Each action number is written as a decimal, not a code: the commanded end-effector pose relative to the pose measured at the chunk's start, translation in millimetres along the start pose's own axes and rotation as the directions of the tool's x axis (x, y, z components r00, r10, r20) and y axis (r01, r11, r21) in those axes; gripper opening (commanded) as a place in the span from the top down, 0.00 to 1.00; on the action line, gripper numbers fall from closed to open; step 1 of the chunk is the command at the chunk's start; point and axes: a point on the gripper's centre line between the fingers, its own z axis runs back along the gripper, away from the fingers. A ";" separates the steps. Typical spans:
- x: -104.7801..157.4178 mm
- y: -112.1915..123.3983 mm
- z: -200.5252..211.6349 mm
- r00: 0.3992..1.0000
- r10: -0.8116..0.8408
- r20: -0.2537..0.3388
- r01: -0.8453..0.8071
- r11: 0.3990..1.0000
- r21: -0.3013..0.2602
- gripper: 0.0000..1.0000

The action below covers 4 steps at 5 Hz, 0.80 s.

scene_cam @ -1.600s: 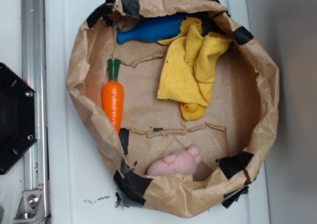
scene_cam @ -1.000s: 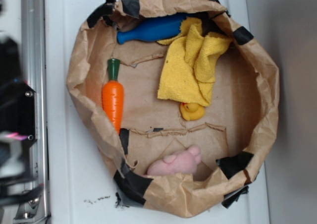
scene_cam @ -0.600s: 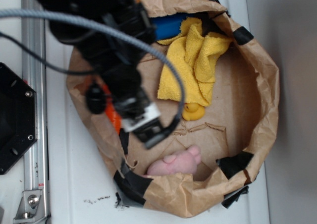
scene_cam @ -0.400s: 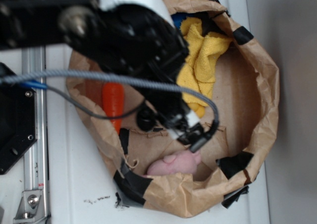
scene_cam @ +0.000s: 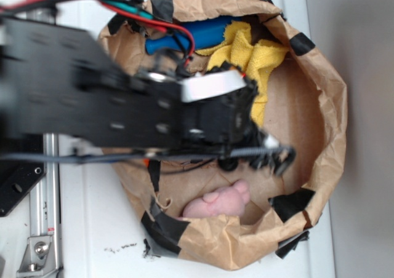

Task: Grab the yellow cloth.

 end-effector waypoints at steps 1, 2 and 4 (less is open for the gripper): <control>59.8 -7.3 -22.3 0.996 0.055 0.065 -0.057 0.998 0.037 0.00; 66.2 -10.1 -37.7 0.997 -0.058 -0.056 0.065 0.988 0.143 0.00; 52.0 28.1 -30.6 0.969 -0.161 -0.188 0.191 0.969 0.157 1.00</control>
